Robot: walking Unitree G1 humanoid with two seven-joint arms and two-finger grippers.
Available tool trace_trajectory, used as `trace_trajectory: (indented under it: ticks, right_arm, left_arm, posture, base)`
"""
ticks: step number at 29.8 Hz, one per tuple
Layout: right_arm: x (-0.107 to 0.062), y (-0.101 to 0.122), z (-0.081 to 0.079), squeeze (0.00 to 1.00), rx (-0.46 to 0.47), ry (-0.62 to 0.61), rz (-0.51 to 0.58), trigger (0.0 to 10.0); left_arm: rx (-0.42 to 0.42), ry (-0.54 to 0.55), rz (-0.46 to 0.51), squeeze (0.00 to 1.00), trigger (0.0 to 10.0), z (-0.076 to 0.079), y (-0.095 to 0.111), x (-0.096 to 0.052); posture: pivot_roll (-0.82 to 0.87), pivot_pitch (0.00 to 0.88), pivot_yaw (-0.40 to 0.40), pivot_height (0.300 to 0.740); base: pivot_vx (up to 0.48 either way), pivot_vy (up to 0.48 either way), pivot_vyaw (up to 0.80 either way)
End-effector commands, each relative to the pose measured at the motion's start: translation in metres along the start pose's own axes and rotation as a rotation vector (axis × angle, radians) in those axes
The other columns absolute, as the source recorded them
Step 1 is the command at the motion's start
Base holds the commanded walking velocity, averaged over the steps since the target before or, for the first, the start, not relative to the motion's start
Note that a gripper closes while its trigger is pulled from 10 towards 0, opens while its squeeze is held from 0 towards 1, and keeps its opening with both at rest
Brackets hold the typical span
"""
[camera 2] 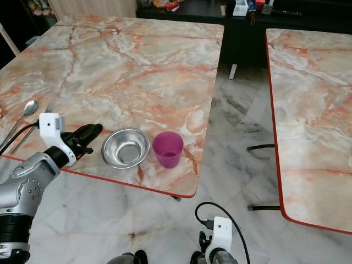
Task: Setting the table
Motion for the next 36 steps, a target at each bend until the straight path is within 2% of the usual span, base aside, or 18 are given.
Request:
trace_trajectory:
  ticks: [1, 7, 17, 23, 24, 25, 26, 36]
  right_arm:
    - [-0.001, -0.004, 0.001, 0.00, -0.009, 0.002, -0.013, 10.0]
    - [0.000, 0.002, 0.003, 0.00, -0.022, 0.002, -0.003, 10.0]
    - [0.003, 0.013, 0.001, 0.00, -0.019, 0.005, 0.018, 10.0]
    - [0.002, 0.008, -0.001, 0.00, -0.015, 0.008, 0.008, 10.0]
    - [0.002, 0.006, 0.000, 0.00, -0.014, 0.007, 0.005, 10.0]
    - [0.001, 0.005, 0.000, 0.00, -0.012, 0.006, 0.002, 10.0]
    - [0.001, 0.004, 0.000, 0.00, -0.011, 0.005, 0.001, 10.0]
    - [0.000, 0.001, 0.001, 0.00, 0.007, -0.004, -0.001, 10.0]
  left_arm:
    - [0.007, -0.008, -0.001, 1.00, 10.0, 0.001, 0.002, 0.000]
    - [-0.003, 0.003, 0.013, 1.00, 10.0, 0.002, 0.003, 0.007]
    - [0.012, -0.019, -0.022, 1.00, 10.0, 0.006, -0.004, 0.010]
    - [0.033, -0.021, -0.043, 1.00, 10.0, 0.004, -0.006, 0.007]
    - [0.040, -0.029, -0.047, 0.82, 10.0, 0.005, -0.007, 0.007]
    - [0.046, -0.039, -0.050, 0.24, 10.0, 0.007, -0.007, 0.007]
    - [0.046, -0.049, -0.051, 0.00, 10.0, 0.008, -0.008, 0.007]
    - [0.074, -0.112, -0.134, 0.00, 10.0, 0.012, -0.019, 0.005]
  posture:
    - [0.12, 0.175, 0.029, 0.740]
    - [0.13, 0.156, 0.009, 0.740]
    - [0.13, 0.144, 0.008, 0.740]
    - [0.13, 0.153, 0.017, 0.740]
    - [0.13, 0.153, 0.017, 0.740]
    - [0.13, 0.155, 0.019, 0.740]
    - [0.13, 0.155, 0.020, 0.740]
    - [0.12, 0.161, 0.036, 0.740]
  base:
    - [0.000, 0.000, 0.00]
    - [0.000, 0.000, 0.00]
    - [0.000, 0.000, 0.00]
    - [0.000, 0.000, 0.00]
    - [0.000, 0.000, 0.00]
    - [0.000, 0.000, 0.00]
    - [0.000, 0.000, 0.00]
    - [0.000, 0.000, 0.00]
Point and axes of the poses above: a point about 5 cm out from each wrist's last joint towards the gripper, its own x axis pointing out of the wrist towards the gripper, its own y axis along the axis of the wrist's last joint, z = x × y, the point moved 2 cm from there along x, pointing out of the wrist towards the gripper
